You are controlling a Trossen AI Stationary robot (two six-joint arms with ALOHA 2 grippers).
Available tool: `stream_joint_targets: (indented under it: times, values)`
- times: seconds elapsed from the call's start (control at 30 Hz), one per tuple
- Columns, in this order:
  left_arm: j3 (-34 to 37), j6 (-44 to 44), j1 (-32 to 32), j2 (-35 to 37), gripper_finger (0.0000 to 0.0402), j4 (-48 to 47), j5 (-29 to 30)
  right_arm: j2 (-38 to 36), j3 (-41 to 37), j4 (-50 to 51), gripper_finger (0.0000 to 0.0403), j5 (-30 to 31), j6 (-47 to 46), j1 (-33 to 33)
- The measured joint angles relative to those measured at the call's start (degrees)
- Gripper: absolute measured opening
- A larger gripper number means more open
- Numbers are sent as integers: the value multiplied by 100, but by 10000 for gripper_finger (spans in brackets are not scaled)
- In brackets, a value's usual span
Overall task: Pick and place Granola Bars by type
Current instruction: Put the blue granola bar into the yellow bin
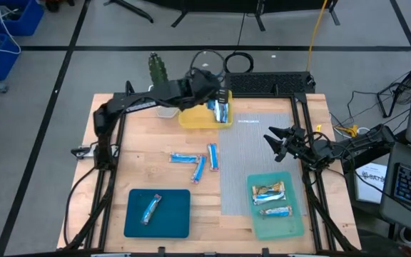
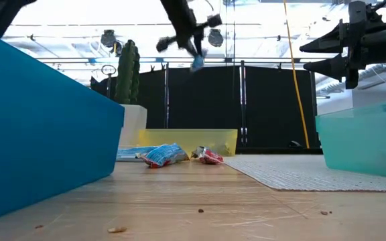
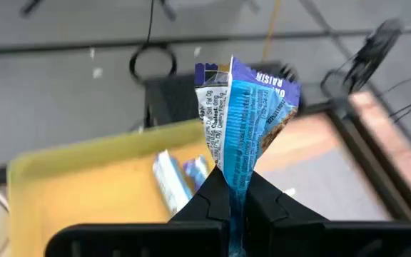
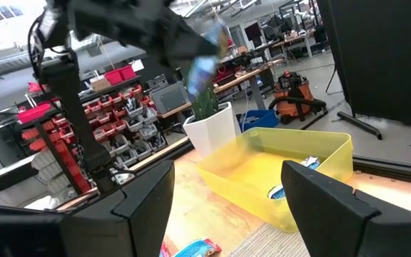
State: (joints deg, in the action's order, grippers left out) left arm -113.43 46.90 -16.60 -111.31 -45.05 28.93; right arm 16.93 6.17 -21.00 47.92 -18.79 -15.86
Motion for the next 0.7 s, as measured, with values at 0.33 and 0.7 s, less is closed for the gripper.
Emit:
stream_joint_targets:
  times: [0.33,0.7]
  values:
    - [7,250,-302,-832,12,-134,-560,2,0,-1,251,-2,0,0]
    - [11,384,-509,-1472,11,-143,-518,2,0,-6,251,0,0,2]
